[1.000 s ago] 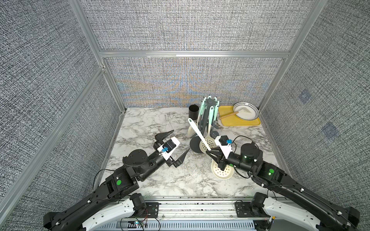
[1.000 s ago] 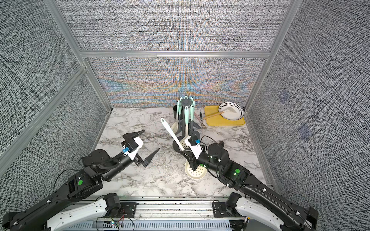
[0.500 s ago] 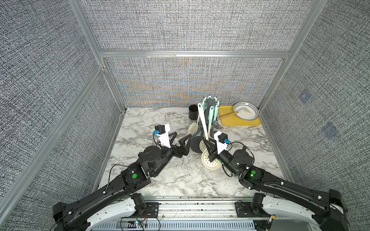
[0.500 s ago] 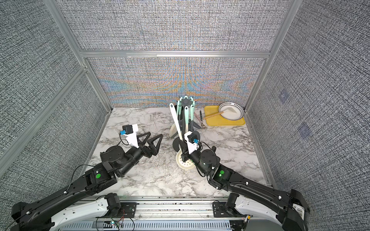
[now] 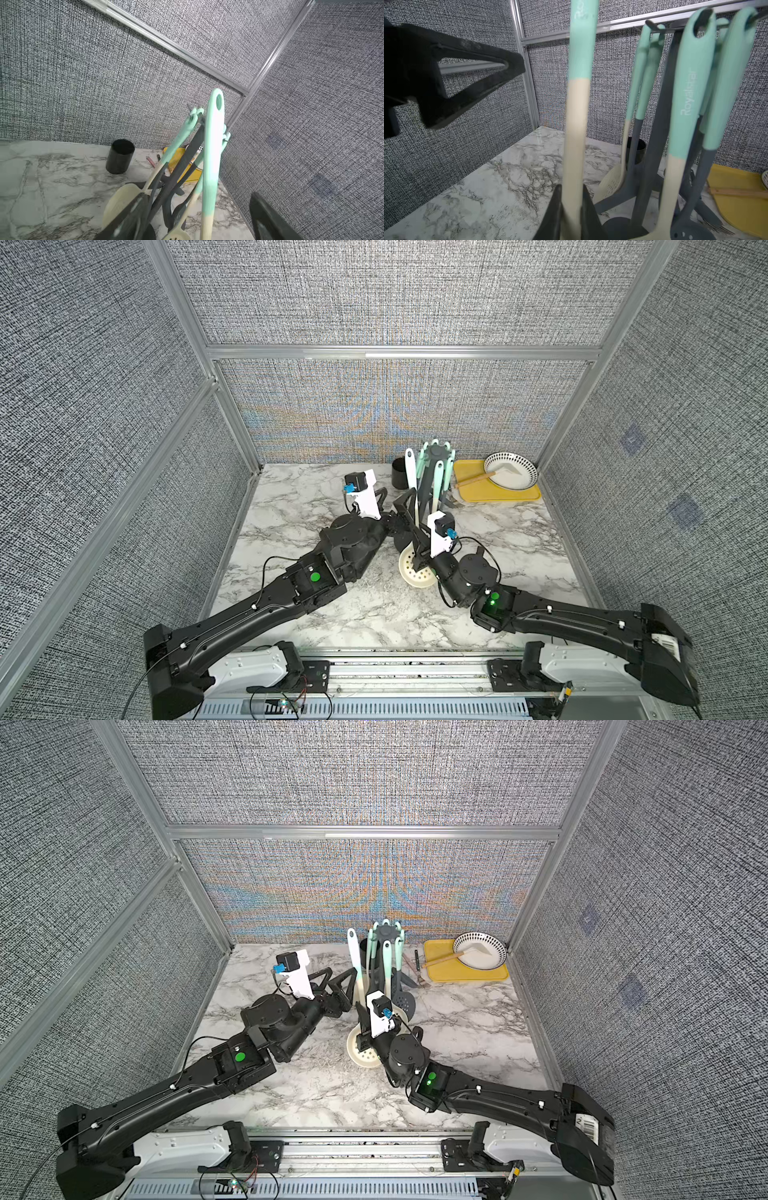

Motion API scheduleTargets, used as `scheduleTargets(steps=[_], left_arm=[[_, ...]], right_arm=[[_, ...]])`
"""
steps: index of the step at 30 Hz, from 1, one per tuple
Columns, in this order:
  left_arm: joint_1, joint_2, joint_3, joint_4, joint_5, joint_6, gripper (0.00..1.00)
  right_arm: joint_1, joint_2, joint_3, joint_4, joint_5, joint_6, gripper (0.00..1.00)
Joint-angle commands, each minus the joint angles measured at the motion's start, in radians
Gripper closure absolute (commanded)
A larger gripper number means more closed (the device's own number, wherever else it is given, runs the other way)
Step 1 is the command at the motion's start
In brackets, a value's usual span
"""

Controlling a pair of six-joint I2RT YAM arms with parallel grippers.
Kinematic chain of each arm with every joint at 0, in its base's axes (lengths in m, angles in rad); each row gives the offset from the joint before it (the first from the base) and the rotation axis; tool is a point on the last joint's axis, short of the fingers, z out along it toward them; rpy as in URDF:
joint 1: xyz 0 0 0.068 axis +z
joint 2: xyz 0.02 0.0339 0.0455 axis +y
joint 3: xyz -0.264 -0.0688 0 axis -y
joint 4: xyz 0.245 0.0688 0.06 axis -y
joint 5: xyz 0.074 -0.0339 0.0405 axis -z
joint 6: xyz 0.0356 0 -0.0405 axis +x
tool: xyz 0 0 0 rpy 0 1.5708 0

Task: Hang the skimmer on the kitchen utensil rack
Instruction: Pick up the skimmer from the center of the board.

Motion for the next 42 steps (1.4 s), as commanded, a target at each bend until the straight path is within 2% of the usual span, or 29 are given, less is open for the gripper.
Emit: scheduleTargets(steps=[1, 12, 19, 27, 32, 37, 42], left_arm=[[-0.005, 0.038, 0.045, -0.045, -0.041, 0.031, 0.25], [-0.068, 0.142, 0.149, -0.211, -0.215, 0.117, 0.46], [-0.072, 0.164, 0.148, -0.221, -0.224, 0.12, 0.52], [-0.073, 0.154, 0.123, -0.22, -0.216, 0.111, 0.75], [-0.071, 0.146, 0.114, -0.217, -0.192, 0.12, 0.98], [-0.033, 0.118, 0.067, -0.165, -0.01, 0.185, 0.98], [0.049, 0.048, -0.001, -0.12, 0.226, 0.244, 0.99]], right_arm=[[0.006, 0.017, 0.016, 0.056, 0.028, 0.004, 1.0], [0.007, 0.043, 0.042, 0.048, 0.044, 0.022, 1.0], [0.009, 0.042, 0.039, 0.057, 0.031, 0.031, 1.0], [0.009, 0.016, 0.023, 0.065, 0.004, 0.043, 1.0], [0.01, -0.005, 0.004, 0.084, -0.024, 0.055, 1.0], [0.01, -0.045, -0.022, 0.103, -0.062, 0.061, 0.99], [0.009, -0.101, -0.051, 0.079, -0.096, 0.064, 0.71]])
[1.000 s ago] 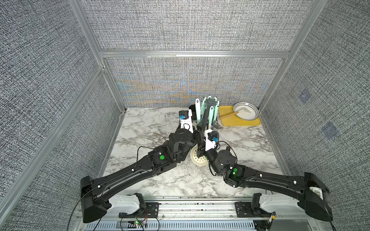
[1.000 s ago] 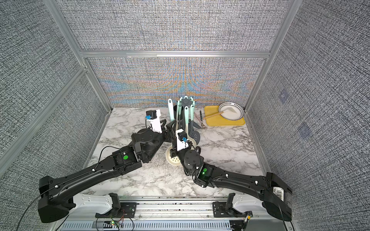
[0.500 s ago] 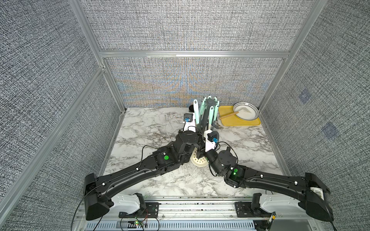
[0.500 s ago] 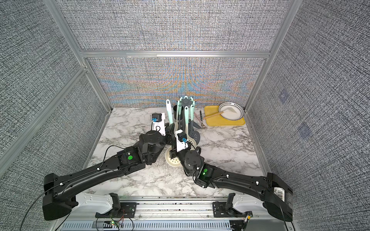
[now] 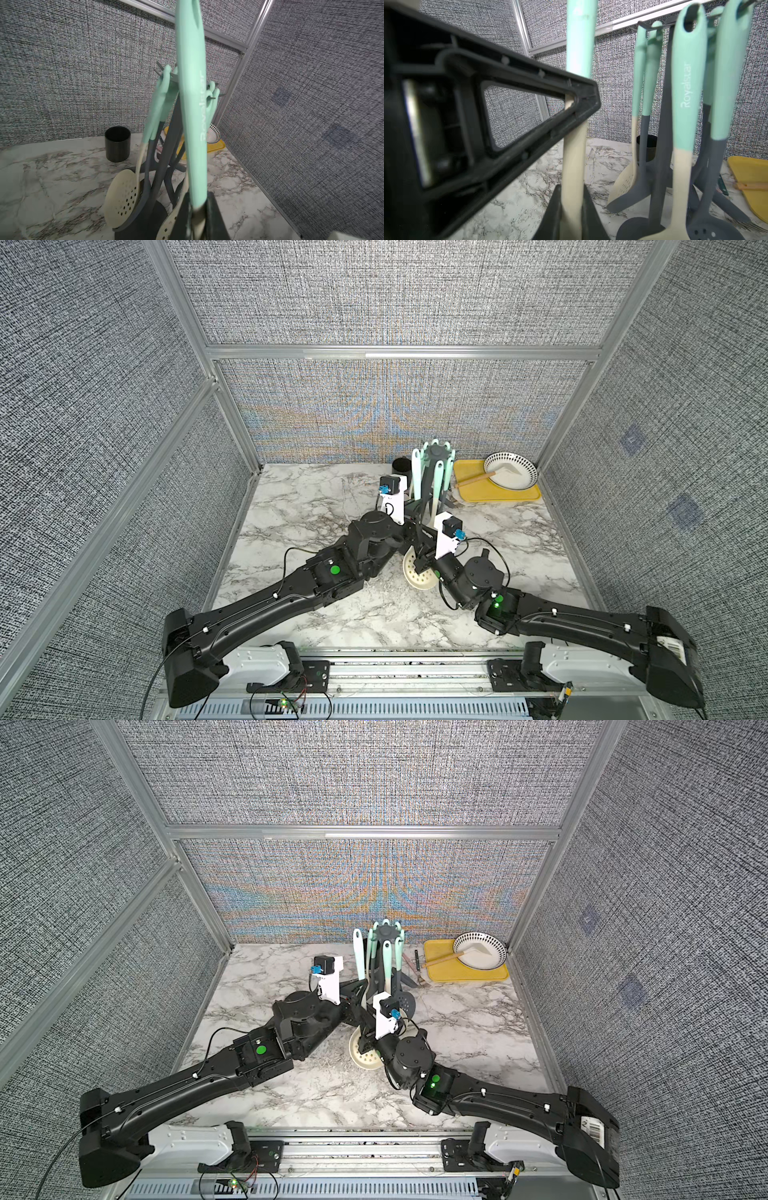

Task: Hang the skimmer on the kitchen utensil rack
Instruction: Pick up the skimmer from the center of the board.

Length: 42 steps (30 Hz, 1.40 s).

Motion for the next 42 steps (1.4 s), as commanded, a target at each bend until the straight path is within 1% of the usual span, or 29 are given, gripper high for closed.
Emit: scheduleTargets(steps=[1, 4, 5, 7, 9, 11, 14, 17, 19, 20, 23, 25, 27, 28, 29, 30, 32, 34, 35, 36, 37, 38, 39, 40, 42], left_arm=[[0.058, -0.041, -0.037, -0.026, 0.144, 0.122, 0.99], [0.095, -0.08, -0.055, -0.033, 0.3, 0.211, 0.99], [0.1, -0.093, -0.055, -0.049, 0.324, 0.241, 0.99], [0.126, -0.114, -0.047, -0.107, 0.366, 0.276, 0.99], [0.159, -0.138, -0.047, -0.144, 0.463, 0.296, 0.99], [0.197, -0.166, -0.059, -0.17, 0.589, 0.314, 0.99], [0.229, -0.191, -0.063, -0.232, 0.763, 0.36, 0.99], [0.234, -0.213, -0.064, -0.261, 0.93, 0.409, 0.99], [0.234, -0.224, -0.07, -0.262, 0.989, 0.429, 0.99], [0.233, -0.228, -0.073, -0.263, 1.001, 0.436, 0.99], [0.234, -0.218, -0.065, -0.272, 1.036, 0.452, 0.99], [0.234, -0.203, -0.051, -0.279, 1.06, 0.457, 0.99], [0.234, -0.187, -0.039, -0.293, 1.072, 0.462, 0.99], [0.234, -0.179, -0.034, -0.299, 1.076, 0.465, 0.99], [0.234, -0.173, -0.028, -0.307, 1.078, 0.469, 0.99], [0.234, -0.17, -0.022, -0.316, 1.081, 0.475, 0.99], [0.234, -0.165, -0.017, -0.322, 1.079, 0.48, 0.99], [0.234, -0.166, -0.02, -0.317, 1.066, 0.476, 0.99], [0.234, -0.166, -0.023, -0.309, 1.035, 0.466, 0.99], [0.234, -0.169, -0.029, -0.297, 0.997, 0.454, 0.99], [0.234, -0.171, -0.036, -0.281, 0.956, 0.445, 0.91], [0.233, -0.17, -0.04, -0.267, 0.911, 0.436, 0.73], [0.234, -0.166, -0.047, -0.243, 0.877, 0.437, 0.51], [0.232, -0.159, -0.049, -0.231, 0.845, 0.448, 0.4], [0.21, -0.147, -0.042, -0.23, 0.736, 0.469, 0.28]], right_arm=[[0.002, -0.046, -0.015, 0.046, -0.025, -0.02, 0.64], [-0.004, -0.103, -0.032, 0.0, -0.114, -0.029, 0.39], [-0.007, -0.127, -0.034, -0.029, -0.16, -0.037, 0.31], [-0.02, -0.177, -0.031, -0.103, -0.239, -0.048, 0.21], [-0.052, -0.228, -0.018, -0.196, -0.309, -0.044, 0.2], [-0.127, -0.287, 0.009, -0.29, -0.437, -0.021, 0.2], [-0.265, -0.361, 0.042, -0.354, -0.645, 0.025, 0.2], [-0.4, -0.385, 0.104, -0.397, -0.837, 0.085, 0.19], [-0.444, -0.368, 0.148, -0.396, -0.934, 0.12, 0.16], [-0.457, -0.349, 0.177, -0.383, -0.984, 0.142, 0.15], [-0.472, -0.291, 0.196, -0.286, -1.115, 0.213, 0.15], [-0.472, -0.254, 0.206, -0.239, -1.168, 0.244, 0.15], [-0.473, -0.228, 0.212, -0.19, -1.214, 0.273, 0.18], [-0.472, -0.216, 0.213, -0.169, -1.234, 0.286, 0.22], [-0.472, -0.209, 0.215, -0.154, -1.251, 0.295, 0.3], [-0.472, -0.204, 0.214, -0.146, -1.259, 0.302, 0.39], [-0.472, -0.204, 0.211, -0.147, -1.256, 0.304, 0.68], [-0.472, -0.211, 0.203, -0.15, -1.242, 0.305, 0.9], [-0.471, -0.213, 0.201, -0.155, -1.226, 0.307, 1.0], [-0.471, -0.216, 0.199, -0.166, -1.207, 0.307, 1.0], [-0.469, -0.218, 0.198, -0.18, -1.173, 0.307, 1.0], [-0.466, -0.22, 0.196, -0.2, -1.123, 0.309, 1.0], [-0.464, -0.224, 0.198, -0.231, -1.048, 0.313, 1.0], [-0.458, -0.227, 0.201, -0.267, -0.956, 0.32, 1.0], [-0.448, -0.226, 0.206, -0.309, -0.83, 0.338, 1.0]])
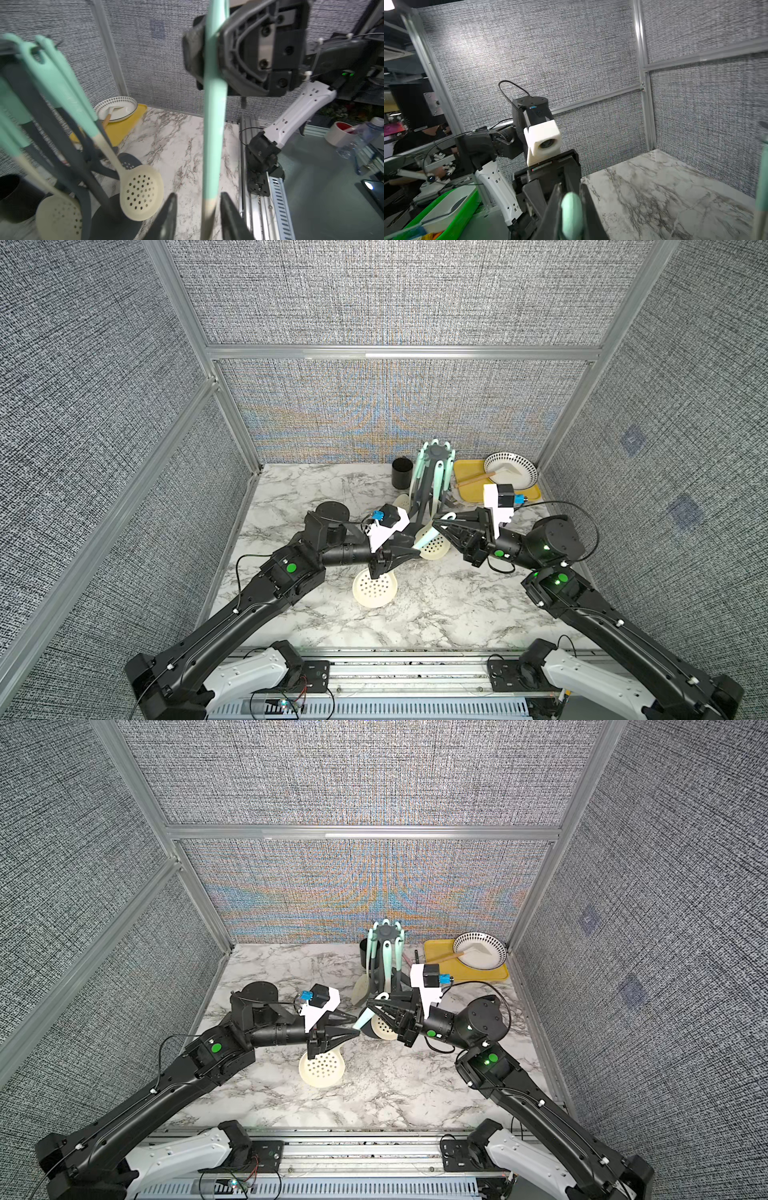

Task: Hang the skimmer on the kitchen utensil rack
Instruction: Pick up the skimmer from the center of the board.

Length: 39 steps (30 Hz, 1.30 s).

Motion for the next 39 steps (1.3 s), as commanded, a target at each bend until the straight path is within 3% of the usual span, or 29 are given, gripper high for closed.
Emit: scheduleTargets(steps=[1, 6, 9, 11, 16, 24, 39], left_arm=[[-0.035, 0.014, 0.003, 0.048, -0.213, 0.045, 0.27], [-0.137, 0.048, 0.012, 0.048, -0.462, 0.206, 0.33], [-0.163, 0.075, 0.033, 0.039, -0.564, 0.244, 0.47], [-0.17, 0.085, 0.04, 0.04, -0.606, 0.259, 0.57], [-0.175, 0.094, 0.047, 0.042, -0.624, 0.258, 0.69], [-0.178, 0.117, 0.047, 0.051, -0.622, 0.244, 0.75], [-0.179, 0.138, 0.055, 0.063, -0.662, 0.233, 0.72]], right_arm=[[0.014, 0.004, 0.013, -0.061, 0.262, 0.041, 1.0], [0.042, 0.08, 0.101, -0.197, 0.378, 0.059, 1.0], [0.059, 0.118, 0.145, -0.26, 0.418, 0.049, 1.0], [0.066, 0.139, 0.163, -0.283, 0.423, 0.041, 1.0], [0.082, 0.155, 0.171, -0.29, 0.42, 0.022, 1.0], [0.098, 0.179, 0.17, -0.271, 0.407, 0.039, 1.0], [0.11, 0.193, 0.154, -0.222, 0.387, 0.081, 1.0]])
